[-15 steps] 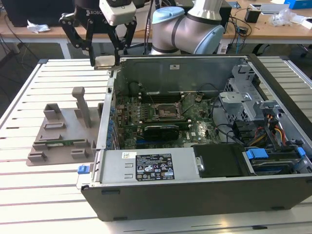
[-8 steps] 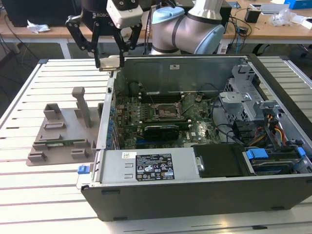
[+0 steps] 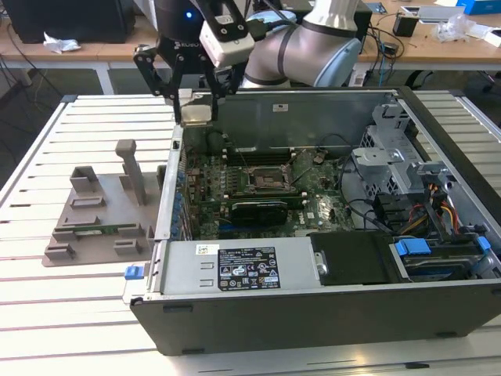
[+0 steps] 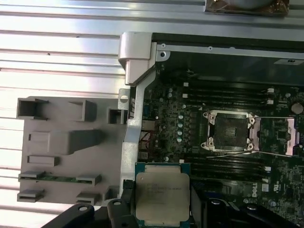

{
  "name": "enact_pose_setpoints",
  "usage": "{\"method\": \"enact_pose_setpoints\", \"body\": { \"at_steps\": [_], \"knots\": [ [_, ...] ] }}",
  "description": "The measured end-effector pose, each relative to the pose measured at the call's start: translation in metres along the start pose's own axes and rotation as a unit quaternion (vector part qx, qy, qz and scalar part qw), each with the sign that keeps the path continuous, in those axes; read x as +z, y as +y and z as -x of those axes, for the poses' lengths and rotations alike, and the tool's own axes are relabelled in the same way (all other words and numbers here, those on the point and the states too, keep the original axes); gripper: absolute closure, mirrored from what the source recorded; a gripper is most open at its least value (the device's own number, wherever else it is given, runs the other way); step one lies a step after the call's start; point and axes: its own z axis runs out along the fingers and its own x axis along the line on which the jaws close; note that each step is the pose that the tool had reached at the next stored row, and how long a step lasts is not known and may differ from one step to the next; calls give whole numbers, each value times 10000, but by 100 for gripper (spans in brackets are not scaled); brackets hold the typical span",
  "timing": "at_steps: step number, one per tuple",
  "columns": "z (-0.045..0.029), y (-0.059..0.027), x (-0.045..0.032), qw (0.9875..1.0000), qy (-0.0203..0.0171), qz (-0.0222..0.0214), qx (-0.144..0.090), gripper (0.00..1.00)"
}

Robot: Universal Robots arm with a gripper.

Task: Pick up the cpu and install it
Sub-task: 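Pick up the cpu and move it towards the insertion slot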

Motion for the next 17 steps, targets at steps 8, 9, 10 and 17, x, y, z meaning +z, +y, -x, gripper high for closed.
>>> {"method": "enact_pose_setpoints", "body": {
  "at_steps": [8,9,10,17],
  "knots": [
    [313,7,166,10000,3,-1,0,45],
    [345,8,182,10000,3,-1,0,45],
    [372,8,196,10000,3,-1,1,45],
    [621,7,404,10000,5,-9,1,45]
  ]
}}
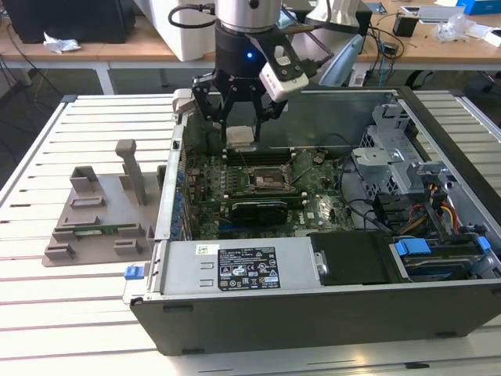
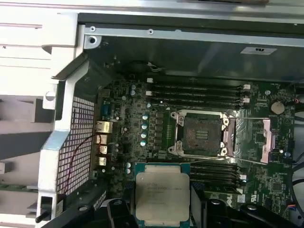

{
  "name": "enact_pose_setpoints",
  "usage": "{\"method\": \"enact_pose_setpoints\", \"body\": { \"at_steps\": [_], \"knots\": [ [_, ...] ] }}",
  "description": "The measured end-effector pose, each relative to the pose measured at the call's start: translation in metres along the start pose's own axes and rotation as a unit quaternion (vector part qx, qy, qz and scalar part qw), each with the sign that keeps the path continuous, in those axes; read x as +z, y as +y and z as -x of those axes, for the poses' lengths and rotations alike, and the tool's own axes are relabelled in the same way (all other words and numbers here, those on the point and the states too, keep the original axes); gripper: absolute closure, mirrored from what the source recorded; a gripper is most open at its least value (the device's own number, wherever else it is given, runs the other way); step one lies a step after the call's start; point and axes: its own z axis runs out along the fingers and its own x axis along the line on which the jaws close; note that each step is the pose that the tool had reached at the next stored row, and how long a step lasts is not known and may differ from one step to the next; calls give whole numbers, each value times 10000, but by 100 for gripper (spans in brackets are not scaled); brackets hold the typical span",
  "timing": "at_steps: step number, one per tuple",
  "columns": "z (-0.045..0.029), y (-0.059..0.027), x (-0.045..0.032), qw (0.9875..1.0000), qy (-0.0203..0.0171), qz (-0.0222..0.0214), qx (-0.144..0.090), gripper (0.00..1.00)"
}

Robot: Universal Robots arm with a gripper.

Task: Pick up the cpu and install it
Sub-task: 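Pick up the cpu and move it towards the insertion slot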

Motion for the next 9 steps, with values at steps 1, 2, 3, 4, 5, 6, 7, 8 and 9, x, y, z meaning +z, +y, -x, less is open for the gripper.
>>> {"method": "enact_pose_setpoints", "body": {
  "at_steps": [1,2,3,4,5,6,7,8,9],
  "knots": [
    [29,2,26,10000,0,-1,0,45],
    [47,4,43,10000,0,-2,0,45],
    [67,7,60,10000,0,-4,0,45],
    [97,12,86,10000,0,-6,0,45],
    [119,17,103,10000,1,-8,0,45],
    [158,32,135,10000,1,-11,0,45],
    [181,47,153,10000,1,-14,1,45],
    [200,63,164,10000,1,-15,1,45],
    [217,78,173,10000,1,-17,1,45]
  ]
}}
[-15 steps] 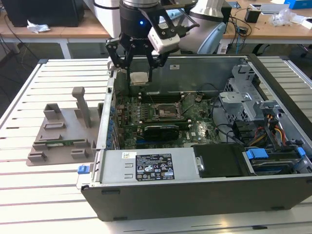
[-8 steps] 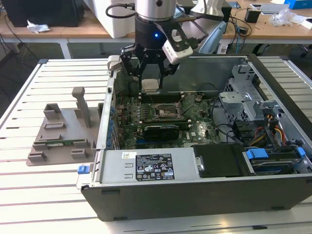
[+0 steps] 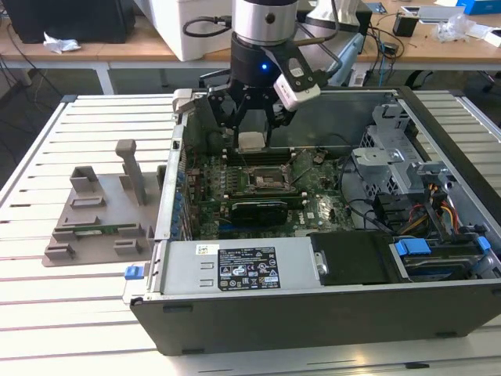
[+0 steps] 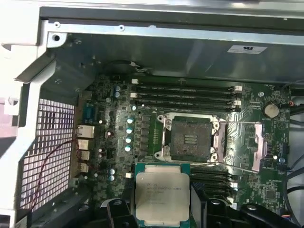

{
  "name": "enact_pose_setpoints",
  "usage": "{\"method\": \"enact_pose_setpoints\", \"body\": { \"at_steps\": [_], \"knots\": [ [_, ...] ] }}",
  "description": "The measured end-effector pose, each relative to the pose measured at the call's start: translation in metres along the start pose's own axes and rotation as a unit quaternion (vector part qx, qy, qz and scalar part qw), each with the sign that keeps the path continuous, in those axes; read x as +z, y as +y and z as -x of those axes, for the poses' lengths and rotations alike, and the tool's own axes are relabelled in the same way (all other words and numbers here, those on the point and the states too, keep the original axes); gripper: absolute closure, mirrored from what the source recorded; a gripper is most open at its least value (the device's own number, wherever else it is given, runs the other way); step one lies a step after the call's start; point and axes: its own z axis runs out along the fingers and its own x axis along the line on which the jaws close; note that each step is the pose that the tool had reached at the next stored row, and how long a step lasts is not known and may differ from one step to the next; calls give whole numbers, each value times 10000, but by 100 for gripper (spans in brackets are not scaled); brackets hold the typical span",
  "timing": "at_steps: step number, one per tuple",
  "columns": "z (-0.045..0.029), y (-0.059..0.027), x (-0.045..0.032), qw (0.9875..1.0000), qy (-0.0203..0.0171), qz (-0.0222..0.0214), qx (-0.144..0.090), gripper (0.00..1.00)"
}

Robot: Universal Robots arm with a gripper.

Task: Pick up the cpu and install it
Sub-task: 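Pick up the cpu and move it towards the insertion slot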

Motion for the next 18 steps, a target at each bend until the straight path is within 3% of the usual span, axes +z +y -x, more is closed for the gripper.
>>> {"method": "enact_pose_setpoints", "body": {
  "at_steps": [11,18],
  "knots": [
    [141,86,84,10000,1,-8,0,45],
    [246,168,187,10000,2,-24,2,45]
  ]
}}
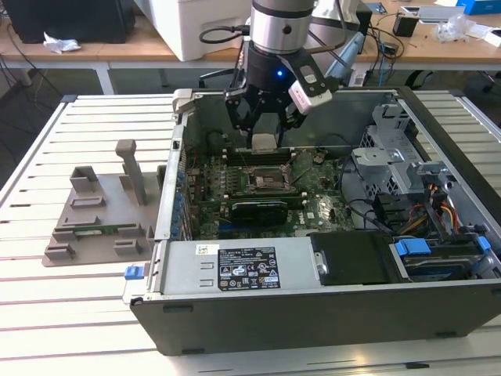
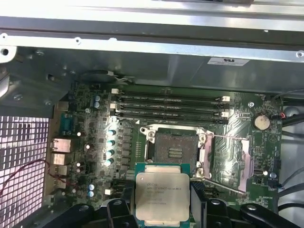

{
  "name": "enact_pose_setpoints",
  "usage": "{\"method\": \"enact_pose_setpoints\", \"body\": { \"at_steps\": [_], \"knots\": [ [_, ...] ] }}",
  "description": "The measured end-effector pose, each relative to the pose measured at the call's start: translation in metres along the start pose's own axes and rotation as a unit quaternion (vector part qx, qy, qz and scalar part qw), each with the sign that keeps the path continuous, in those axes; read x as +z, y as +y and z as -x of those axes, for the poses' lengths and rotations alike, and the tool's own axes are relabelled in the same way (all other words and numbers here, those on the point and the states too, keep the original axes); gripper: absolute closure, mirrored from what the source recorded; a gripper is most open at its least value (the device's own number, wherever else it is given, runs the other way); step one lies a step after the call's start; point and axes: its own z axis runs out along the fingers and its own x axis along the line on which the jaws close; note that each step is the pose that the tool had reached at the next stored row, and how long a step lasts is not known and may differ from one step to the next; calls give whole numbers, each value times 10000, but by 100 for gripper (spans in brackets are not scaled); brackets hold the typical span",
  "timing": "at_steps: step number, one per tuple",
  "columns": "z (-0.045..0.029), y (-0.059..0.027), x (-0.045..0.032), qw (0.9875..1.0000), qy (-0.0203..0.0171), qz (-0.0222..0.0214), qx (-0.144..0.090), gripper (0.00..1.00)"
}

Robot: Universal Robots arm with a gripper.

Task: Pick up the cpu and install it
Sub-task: 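Pick up the cpu and move it towards the insertion slot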

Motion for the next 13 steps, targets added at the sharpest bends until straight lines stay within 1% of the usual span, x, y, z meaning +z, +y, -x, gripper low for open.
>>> {"method": "enact_pose_setpoints", "body": {
  "at_steps": [2,6,7,10,11,13],
  "knots": [
    [37,26,28,10000,1,-17,1,45],
    [92,56,75,10000,5,-69,3,45],
    [117,63,88,10000,6,-86,4,45],
    [166,72,99,9999,9,-129,7,45],
    [193,73,100,9999,9,-134,7,45],
    [213,71,99,9999,10,-137,7,45]
  ]
}}
